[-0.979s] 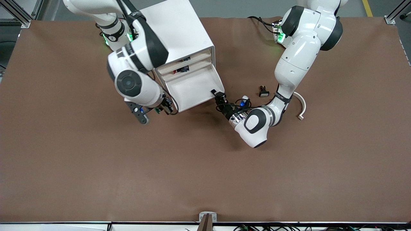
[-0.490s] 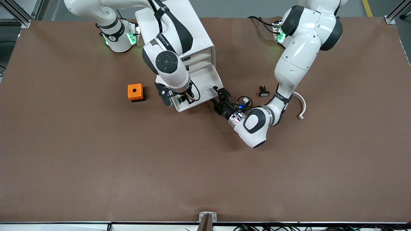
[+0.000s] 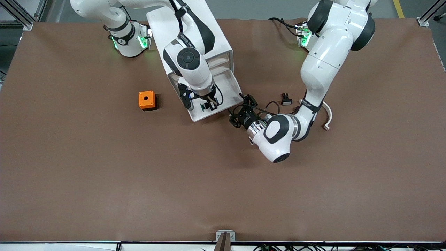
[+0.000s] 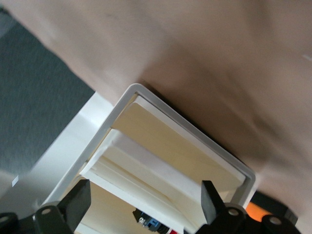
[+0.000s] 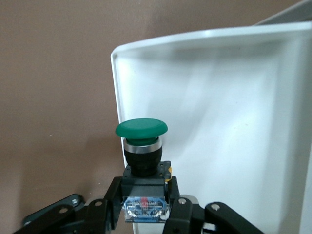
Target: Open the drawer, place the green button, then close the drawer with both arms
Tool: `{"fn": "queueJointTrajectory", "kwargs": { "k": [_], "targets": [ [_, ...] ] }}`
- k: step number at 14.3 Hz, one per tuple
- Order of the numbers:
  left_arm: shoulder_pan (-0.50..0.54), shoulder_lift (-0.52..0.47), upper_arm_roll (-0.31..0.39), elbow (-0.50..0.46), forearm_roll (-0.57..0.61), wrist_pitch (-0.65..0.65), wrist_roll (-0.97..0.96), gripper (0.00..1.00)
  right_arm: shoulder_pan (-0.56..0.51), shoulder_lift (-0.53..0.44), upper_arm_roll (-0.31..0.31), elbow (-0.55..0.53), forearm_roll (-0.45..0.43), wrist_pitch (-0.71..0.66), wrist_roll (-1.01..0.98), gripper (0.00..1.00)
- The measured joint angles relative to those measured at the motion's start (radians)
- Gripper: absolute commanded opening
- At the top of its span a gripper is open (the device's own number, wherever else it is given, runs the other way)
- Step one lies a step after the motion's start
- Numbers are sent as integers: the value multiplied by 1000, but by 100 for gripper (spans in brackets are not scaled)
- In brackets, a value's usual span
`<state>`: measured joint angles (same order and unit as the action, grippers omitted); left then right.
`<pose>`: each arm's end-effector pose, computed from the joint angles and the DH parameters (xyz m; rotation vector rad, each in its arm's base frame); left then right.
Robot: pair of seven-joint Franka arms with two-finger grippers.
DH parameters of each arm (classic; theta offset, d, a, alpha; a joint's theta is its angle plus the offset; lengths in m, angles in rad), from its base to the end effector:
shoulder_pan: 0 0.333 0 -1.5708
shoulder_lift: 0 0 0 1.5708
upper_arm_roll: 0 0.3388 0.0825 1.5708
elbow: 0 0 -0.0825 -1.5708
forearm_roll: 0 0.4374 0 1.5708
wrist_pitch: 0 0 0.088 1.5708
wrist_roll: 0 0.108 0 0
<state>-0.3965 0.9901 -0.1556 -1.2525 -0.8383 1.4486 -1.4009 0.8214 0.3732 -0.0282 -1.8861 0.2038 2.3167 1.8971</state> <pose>0.5967 -0.4390 0.1514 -2.1423 -1.3571 1.7636 0.4769 0.4915 0.3018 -2.4836 1.7653 0.1935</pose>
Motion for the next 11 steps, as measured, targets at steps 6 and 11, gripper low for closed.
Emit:
{"fn": "queueJointTrajectory", "kwargs": {
  "k": [6,11],
  "targets": [
    [-2,-16,2,90,78,13,182,99,20,32,-1,-12,0,52,24,79],
    [0,-61,4,100,187,106,316,99,20,26,-14,-3,-1,42,25,100]
  ]
}}
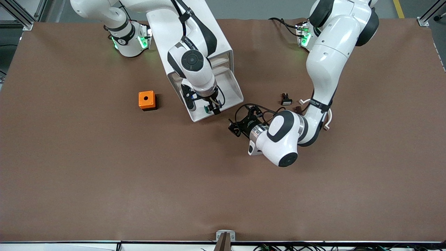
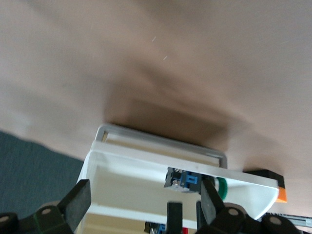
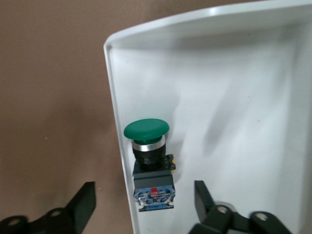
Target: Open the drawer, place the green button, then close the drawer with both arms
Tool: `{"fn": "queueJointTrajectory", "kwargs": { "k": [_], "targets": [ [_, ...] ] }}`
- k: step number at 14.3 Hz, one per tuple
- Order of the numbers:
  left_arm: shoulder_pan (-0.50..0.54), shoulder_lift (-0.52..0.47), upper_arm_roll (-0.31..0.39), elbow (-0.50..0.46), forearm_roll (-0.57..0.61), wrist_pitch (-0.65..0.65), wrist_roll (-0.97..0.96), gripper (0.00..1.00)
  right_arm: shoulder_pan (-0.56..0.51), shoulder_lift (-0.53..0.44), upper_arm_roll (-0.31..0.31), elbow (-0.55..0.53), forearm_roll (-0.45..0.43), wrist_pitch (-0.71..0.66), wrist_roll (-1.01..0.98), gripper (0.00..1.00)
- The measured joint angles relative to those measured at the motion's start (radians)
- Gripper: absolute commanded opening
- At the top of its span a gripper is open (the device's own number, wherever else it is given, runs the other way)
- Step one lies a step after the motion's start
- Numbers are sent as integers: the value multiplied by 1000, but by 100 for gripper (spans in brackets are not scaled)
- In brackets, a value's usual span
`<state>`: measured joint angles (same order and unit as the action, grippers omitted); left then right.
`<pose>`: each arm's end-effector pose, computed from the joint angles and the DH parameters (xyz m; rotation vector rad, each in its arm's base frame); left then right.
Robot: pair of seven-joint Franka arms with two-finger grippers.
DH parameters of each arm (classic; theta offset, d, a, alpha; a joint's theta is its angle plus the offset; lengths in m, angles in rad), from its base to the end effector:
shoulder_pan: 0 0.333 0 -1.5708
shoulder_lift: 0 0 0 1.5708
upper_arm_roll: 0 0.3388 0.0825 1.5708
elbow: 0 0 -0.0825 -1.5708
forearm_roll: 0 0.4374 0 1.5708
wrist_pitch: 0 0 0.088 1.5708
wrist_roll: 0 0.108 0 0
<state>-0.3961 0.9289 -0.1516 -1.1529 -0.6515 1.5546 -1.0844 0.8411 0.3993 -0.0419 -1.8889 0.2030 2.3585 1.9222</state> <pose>0.6481 -0.4343 0.2229 2.4996 0.9647 -1.2967 0.4760 0.4955 0.2865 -2.4577 1.7884 0.1739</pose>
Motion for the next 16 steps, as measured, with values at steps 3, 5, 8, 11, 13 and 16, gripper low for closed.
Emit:
{"fn": "queueJointTrajectory", "kwargs": {
  "k": [3,5,8,11,13,16],
  "targets": [
    [-2,-31,0,1,82,90,46,99,-10,-30,-26,27,-25,-48,-7,100],
    [-6,-46,-3,1,164,148,52,99,-27,-68,-46,38,-72,-106,-30,100],
    [-27,-53,-4,0,269,225,55,99,-110,-148,-68,46,-97,-222,-223,100],
    [-62,-53,-5,-2,388,290,57,99,-246,-212,-76,78,-102,-402,-552,99],
    [-83,-53,-5,-2,442,316,57,99,-343,-224,-79,116,-105,-457,-758,99],
    [-116,-52,-7,-9,545,355,59,99,-492,-225,-82,173,-105,-494,-1076,100]
  ]
}}
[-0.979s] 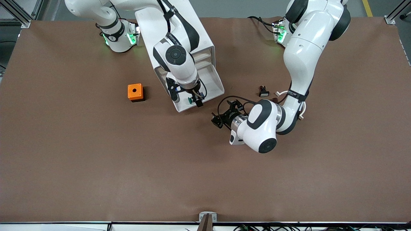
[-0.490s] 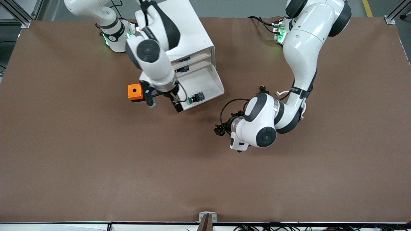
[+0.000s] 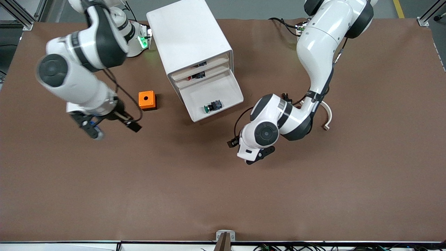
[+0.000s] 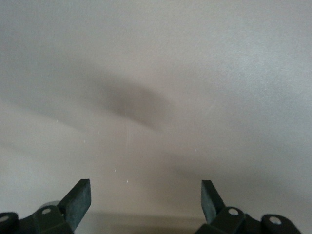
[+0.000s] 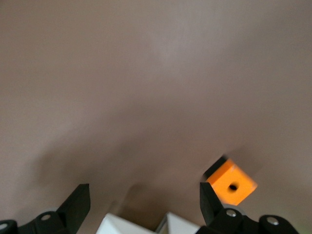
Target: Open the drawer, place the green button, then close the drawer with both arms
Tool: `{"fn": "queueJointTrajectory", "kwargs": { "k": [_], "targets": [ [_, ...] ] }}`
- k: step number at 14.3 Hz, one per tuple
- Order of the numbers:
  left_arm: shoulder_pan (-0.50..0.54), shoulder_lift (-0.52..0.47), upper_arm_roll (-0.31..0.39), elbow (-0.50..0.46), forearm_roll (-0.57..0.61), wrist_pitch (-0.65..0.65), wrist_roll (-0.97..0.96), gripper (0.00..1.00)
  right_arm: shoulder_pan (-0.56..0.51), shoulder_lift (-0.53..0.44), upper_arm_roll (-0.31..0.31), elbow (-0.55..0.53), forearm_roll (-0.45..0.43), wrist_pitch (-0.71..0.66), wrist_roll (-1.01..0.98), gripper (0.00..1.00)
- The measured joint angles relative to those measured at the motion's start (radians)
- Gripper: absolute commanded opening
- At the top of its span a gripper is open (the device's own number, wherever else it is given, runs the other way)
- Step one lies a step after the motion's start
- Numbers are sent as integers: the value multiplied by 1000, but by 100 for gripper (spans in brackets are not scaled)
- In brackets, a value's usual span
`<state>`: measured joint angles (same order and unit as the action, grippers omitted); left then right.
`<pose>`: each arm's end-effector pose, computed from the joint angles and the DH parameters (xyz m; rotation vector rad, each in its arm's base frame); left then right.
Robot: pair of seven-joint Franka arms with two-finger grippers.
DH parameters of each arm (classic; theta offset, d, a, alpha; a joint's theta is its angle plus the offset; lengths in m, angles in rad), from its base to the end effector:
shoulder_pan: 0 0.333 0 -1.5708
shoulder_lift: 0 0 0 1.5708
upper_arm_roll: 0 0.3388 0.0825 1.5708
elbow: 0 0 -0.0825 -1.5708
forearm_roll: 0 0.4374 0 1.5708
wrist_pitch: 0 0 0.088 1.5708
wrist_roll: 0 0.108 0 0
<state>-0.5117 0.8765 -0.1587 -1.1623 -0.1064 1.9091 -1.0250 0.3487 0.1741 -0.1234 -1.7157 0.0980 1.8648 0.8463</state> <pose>0.6558 -0.4838 0.2512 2.9848 0.6759 -0.3791 0.6468 0.1606 0.4844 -2.9291 0.9852 0.0881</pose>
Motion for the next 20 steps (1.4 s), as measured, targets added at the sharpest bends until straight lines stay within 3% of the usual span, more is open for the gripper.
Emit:
{"fn": "queueJointTrajectory", "kwargs": {
  "k": [3,9,13,20],
  "targets": [
    [-56,0,-1,-14,81,58,0,99,-113,0,-1,33,0,-40,-288,100],
    [-139,0,-3,-21,89,87,-54,99,-298,-27,-2,72,-9,-96,-848,100],
    [-159,1,-19,-37,89,87,-126,99,-316,-74,3,79,-107,-96,-921,100],
    [-217,3,-22,-63,89,51,-175,99,-332,-102,4,78,-120,-111,-922,100]
  ]
}}
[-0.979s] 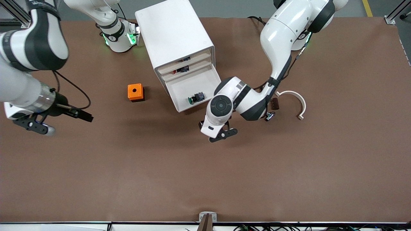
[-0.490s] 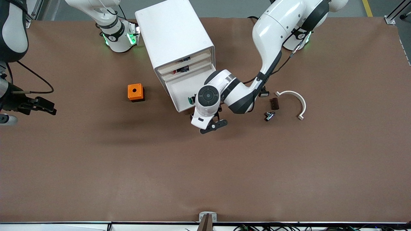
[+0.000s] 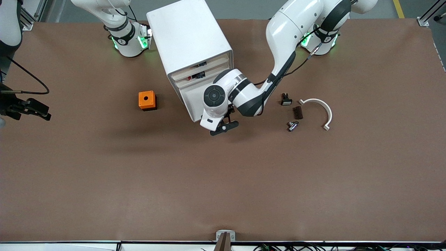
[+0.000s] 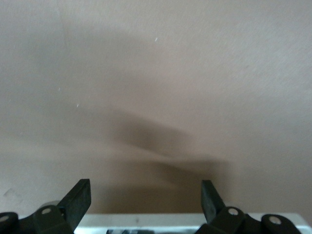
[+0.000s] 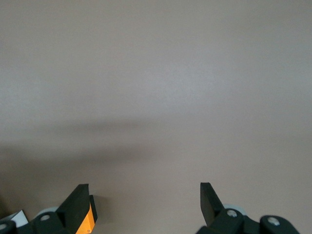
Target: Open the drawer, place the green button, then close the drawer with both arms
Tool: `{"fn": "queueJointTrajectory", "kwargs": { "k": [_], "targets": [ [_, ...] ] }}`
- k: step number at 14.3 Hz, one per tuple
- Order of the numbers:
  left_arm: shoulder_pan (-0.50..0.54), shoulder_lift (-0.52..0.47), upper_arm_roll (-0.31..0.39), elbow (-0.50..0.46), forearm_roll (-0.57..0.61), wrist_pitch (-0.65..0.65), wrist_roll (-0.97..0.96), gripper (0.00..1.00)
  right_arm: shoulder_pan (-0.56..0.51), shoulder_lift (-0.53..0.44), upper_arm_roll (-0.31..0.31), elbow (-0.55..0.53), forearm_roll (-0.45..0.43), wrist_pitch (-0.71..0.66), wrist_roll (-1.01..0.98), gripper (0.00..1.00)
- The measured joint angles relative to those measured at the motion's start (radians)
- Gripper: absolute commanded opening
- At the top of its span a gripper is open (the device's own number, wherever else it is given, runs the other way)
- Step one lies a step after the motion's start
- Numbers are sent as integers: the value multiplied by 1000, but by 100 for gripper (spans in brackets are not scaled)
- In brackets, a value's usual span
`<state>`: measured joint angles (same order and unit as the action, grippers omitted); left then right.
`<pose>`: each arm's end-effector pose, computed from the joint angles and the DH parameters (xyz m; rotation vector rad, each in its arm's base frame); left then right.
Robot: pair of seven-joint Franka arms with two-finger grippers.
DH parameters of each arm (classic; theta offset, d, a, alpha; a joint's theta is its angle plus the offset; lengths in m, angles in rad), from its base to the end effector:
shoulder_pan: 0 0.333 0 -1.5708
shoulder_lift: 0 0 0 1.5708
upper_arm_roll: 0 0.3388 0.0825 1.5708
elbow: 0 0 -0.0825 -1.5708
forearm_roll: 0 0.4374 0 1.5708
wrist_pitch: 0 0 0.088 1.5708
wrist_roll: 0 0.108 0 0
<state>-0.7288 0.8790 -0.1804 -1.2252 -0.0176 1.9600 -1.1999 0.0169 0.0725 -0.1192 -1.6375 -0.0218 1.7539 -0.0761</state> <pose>0.5219 -0.6127 0.2224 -3.0415 -0.5434 0.3143 0.6406 -0.0654 0.5823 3.1068 -0.0345 0.0645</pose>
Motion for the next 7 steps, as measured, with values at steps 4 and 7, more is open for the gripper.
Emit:
{"fn": "queueJointTrajectory", "kwargs": {
  "k": [4,7],
  "targets": [
    [-3,0,-32,0,-9,-20,-30,99,1,-4,14,11,-1,-5,0,100],
    [-3,0,-39,0,-71,-24,-37,99,0,-6,12,20,-4,-6,0,100]
  ]
}}
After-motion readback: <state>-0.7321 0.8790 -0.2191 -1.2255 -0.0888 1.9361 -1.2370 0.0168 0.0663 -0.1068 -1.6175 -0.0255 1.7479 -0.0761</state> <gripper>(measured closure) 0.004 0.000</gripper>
